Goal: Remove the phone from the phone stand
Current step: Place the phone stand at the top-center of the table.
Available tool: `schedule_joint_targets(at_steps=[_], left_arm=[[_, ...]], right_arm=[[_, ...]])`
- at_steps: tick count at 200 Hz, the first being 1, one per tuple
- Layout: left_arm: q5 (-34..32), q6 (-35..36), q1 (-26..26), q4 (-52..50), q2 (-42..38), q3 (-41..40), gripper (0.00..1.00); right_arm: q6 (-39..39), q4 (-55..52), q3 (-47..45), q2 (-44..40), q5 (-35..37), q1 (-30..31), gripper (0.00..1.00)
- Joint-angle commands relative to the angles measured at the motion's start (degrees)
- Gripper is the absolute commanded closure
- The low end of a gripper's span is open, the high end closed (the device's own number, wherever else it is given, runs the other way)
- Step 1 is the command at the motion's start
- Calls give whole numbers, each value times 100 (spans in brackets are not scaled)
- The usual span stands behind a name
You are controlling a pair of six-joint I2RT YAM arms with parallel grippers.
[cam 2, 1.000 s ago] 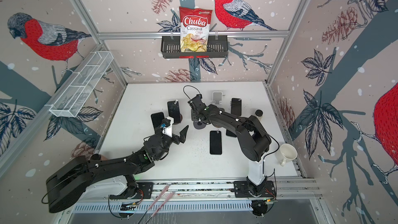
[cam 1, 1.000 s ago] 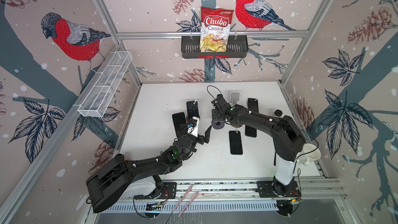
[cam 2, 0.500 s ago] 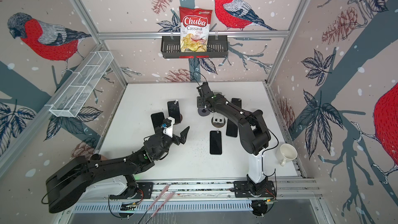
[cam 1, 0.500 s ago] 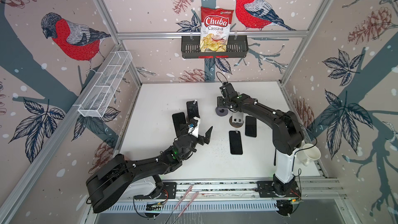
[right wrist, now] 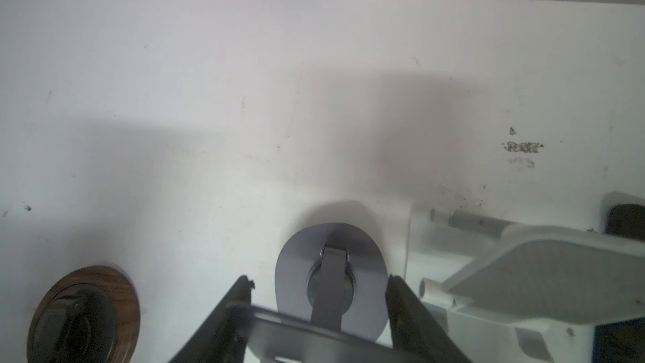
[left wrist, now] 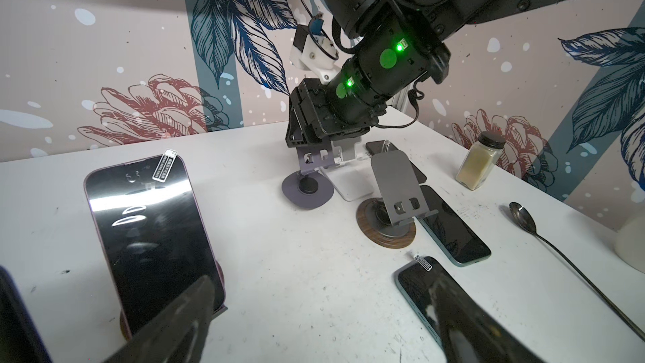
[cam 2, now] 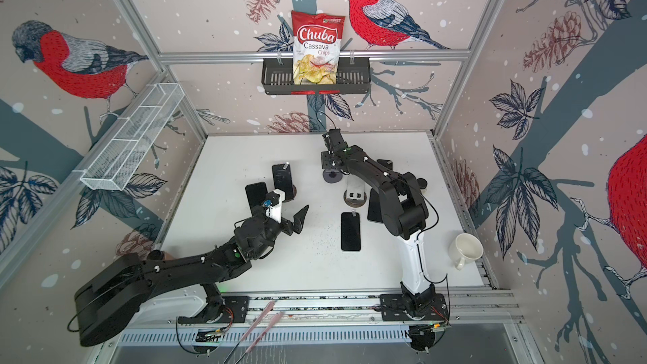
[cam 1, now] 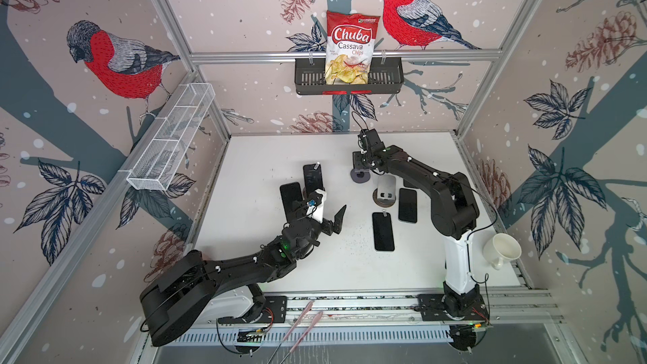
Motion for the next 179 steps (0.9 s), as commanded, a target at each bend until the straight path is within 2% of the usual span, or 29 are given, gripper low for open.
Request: schedule_joint_targets(at_steps=[1, 51, 99, 136, 179], left_arm=[[-56, -11, 14, -4, 32, 44, 3], [-75, -32, 14, -47, 128, 94, 3], [-401, -142, 14, -496, 231, 342, 4], [-519, -294, 14, -609, 139, 368, 3], [-1417, -845, 14, -1534, 127, 719, 3]], right_arm=[[-137, -31, 64, 92, 20, -28, 44], [-131, 82, -5, 186, 81, -48, 42], [-95, 243, -189, 25, 100, -48, 24], [-150, 235, -178, -156, 120, -48, 19], [-256, 235, -221, -459, 100, -47, 15]])
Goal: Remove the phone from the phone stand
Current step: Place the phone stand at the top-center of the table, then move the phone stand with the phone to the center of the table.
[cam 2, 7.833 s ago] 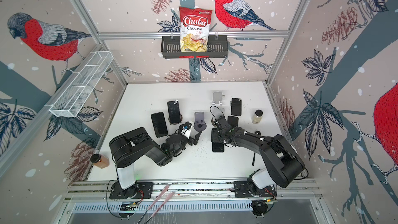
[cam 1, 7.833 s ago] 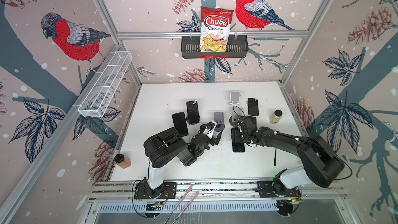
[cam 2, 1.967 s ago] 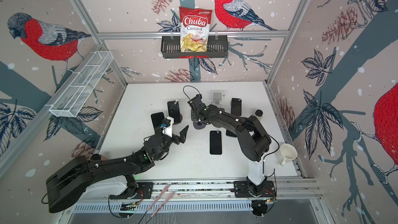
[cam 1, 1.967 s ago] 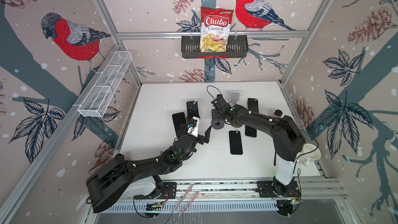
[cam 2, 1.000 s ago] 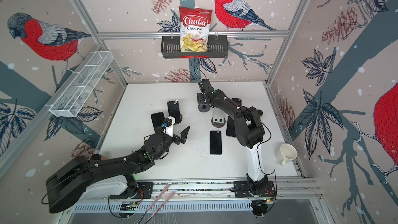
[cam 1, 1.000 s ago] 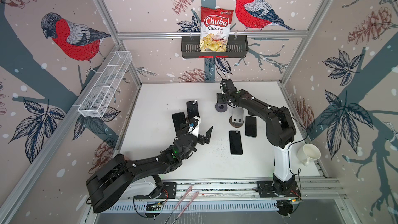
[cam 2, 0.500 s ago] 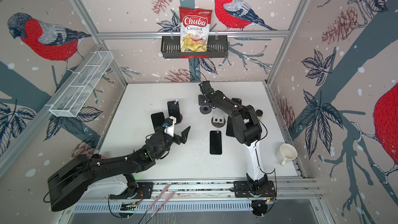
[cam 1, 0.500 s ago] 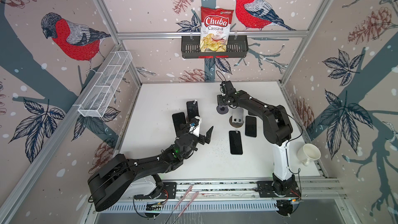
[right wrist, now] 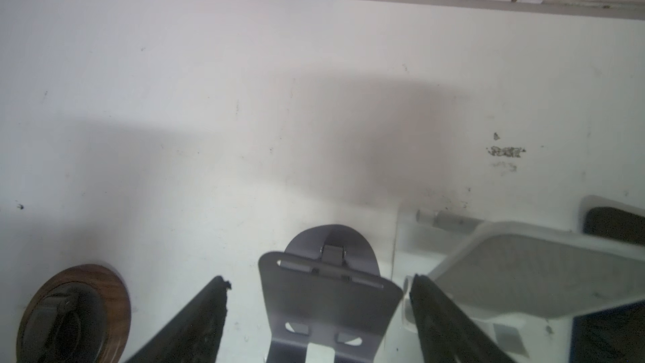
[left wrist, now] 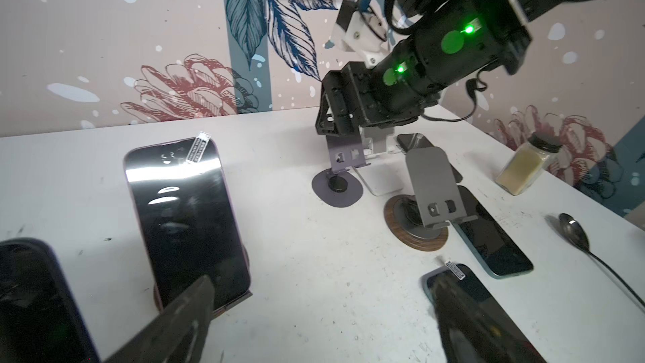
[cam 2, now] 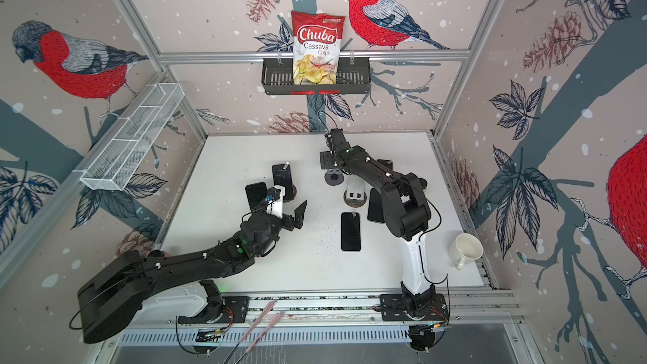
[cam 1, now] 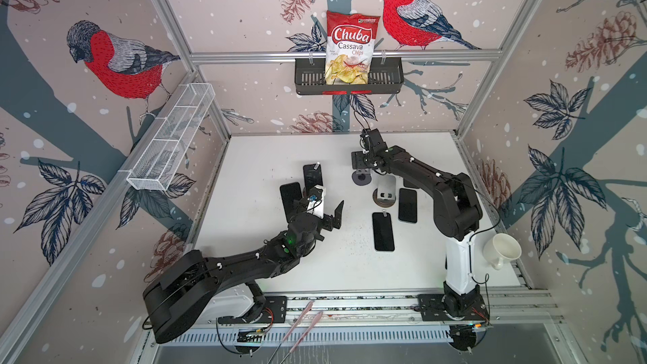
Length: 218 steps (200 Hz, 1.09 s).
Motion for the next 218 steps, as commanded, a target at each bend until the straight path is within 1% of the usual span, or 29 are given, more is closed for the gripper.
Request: schedule_joint_targets(at_steps=[1, 12, 45, 58, 80, 98, 108, 117, 140, 157, 181, 204, 211, 218], left_arm=[[-719, -472, 9, -675, -5, 243, 3], [-969, -642, 9, -987, 11, 375, 3], [-1396, -1068, 9, -1836, 20, 761, 3], [-1664, -1212, 9, -2149, 4, 900, 3], [-2130, -1624, 9, -2878, -78, 1116, 3], [-2329, -1982, 9, -3454, -159, 1293, 3], [-2403, -2188, 9, -3849, -166, 1458, 3], [-2498, -2458, 9, -4248, -167, 1598, 3], [-2633, -2934, 9, -5043, -162, 1840, 3], [-2775, -3477, 9, -5640, -109, 1962, 3], [-3010, -4329, 9, -6765, 42, 2249, 3], [-3097, -5446, 9, -8060, 147, 2517, 3], [-3109, -5678, 9, -8273, 142, 2513, 3], [-3099, -5747, 4, -8334, 120, 2472, 3]], right_arm=[[-131, 82, -29, -201, 67, -6, 15], [-142, 82, -46, -299, 55, 0, 15], [-175, 156, -187, -674, -36, 11, 14], [-191, 181, -247, -845, -47, 31, 13], [-221, 306, -448, -1154, -55, 85, 13], [-228, 499, -685, -1427, -94, 184, 12], [-226, 566, -783, -1551, -86, 246, 9], [-220, 600, -843, -1644, -81, 295, 0], [-196, 725, -1016, -1825, -134, 437, 1], [-155, 845, -1183, -1957, -108, 548, 1], [-109, 1008, -1403, -2097, -144, 652, 1], [-24, 1148, -1593, -2186, -280, 662, 1], [-14, 1173, -1634, -2204, -295, 675, 1], [-18, 1214, -1684, -2224, -316, 673, 1]])
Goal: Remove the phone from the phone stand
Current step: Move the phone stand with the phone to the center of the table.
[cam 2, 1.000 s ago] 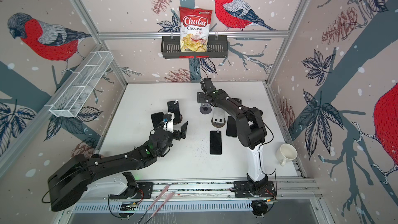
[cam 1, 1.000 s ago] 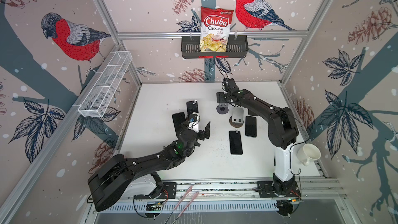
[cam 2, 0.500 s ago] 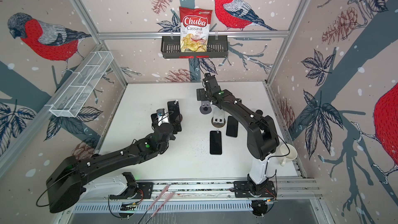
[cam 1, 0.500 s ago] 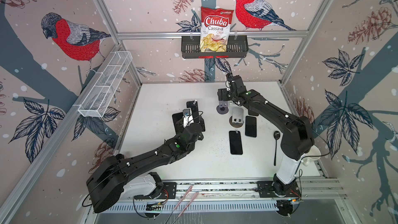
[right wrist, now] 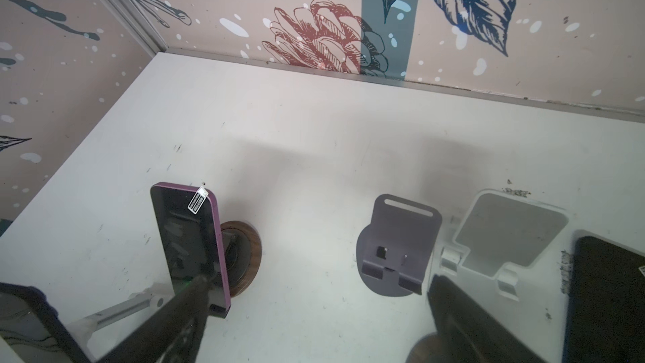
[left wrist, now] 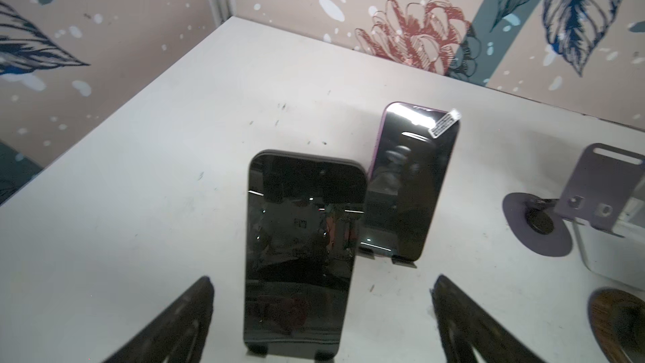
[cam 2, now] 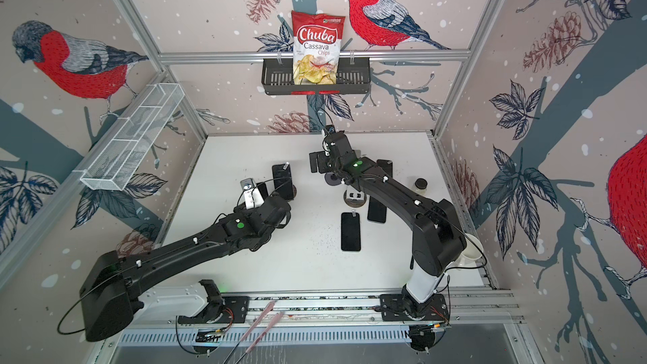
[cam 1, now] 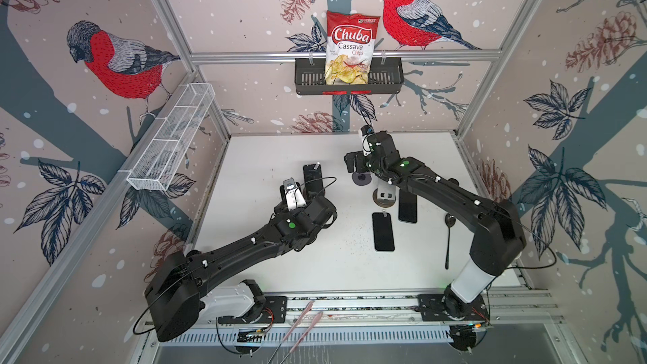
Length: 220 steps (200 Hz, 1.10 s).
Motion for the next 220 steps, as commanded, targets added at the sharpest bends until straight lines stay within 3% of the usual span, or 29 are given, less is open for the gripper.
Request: schedule_joint_targets(at_steps=[1, 51, 153, 220], left_arm=[[-224, -1137, 4, -1367, -2, 33, 3], [228, -959, 16, -930, -133, -267, 3], [1033, 842, 290, 1519, -367, -1371, 4], [1323, 1526, 548, 2734, -508, -1993, 4]], right_arm=[[95, 316, -126, -85, -114, 10, 1], [140, 382, -243, -68, -145, 15, 1], [152, 476, -428, -42, -270, 19, 1], [113, 489, -470, -86, -242, 93, 1]])
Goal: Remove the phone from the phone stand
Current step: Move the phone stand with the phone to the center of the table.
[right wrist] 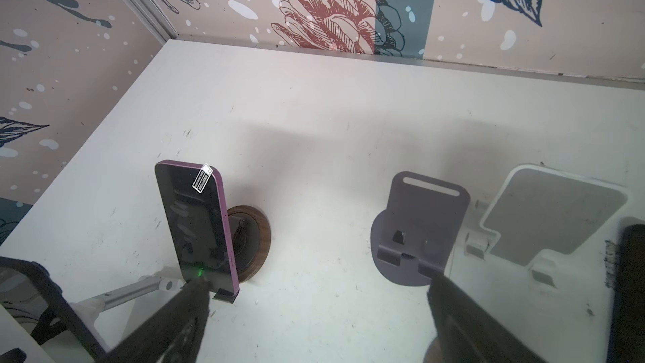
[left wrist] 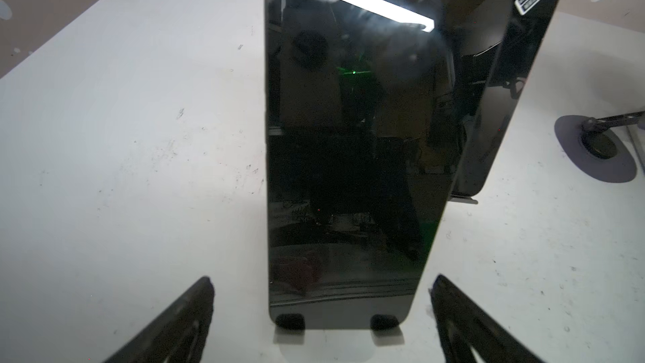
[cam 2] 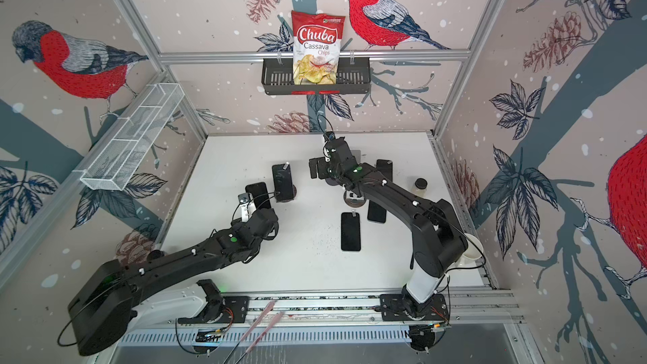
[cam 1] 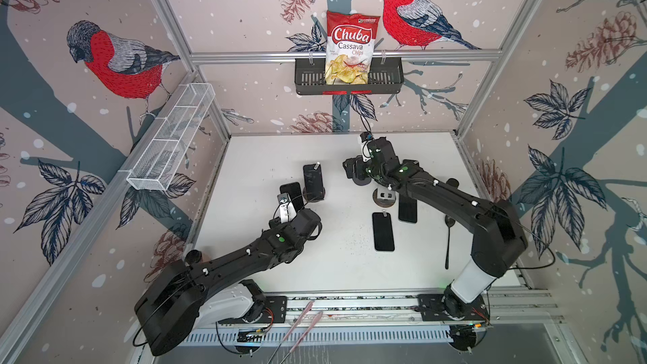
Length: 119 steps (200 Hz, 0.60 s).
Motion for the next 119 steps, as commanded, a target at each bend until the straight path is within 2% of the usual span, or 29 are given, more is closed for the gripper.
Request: schedule_joint_targets(at_steps=[1, 30, 119], left_arm=[[62, 394, 21, 697, 9, -117, 4], [86, 587, 22, 1017, 182, -210, 4], [-212, 595, 27, 1883, 403, -597, 4]], right_arm=[[-28, 140, -4, -53, 2, 46, 1], [-61, 122, -11, -106, 39, 106, 1], [-117, 111, -86, -223, 99, 200, 1]])
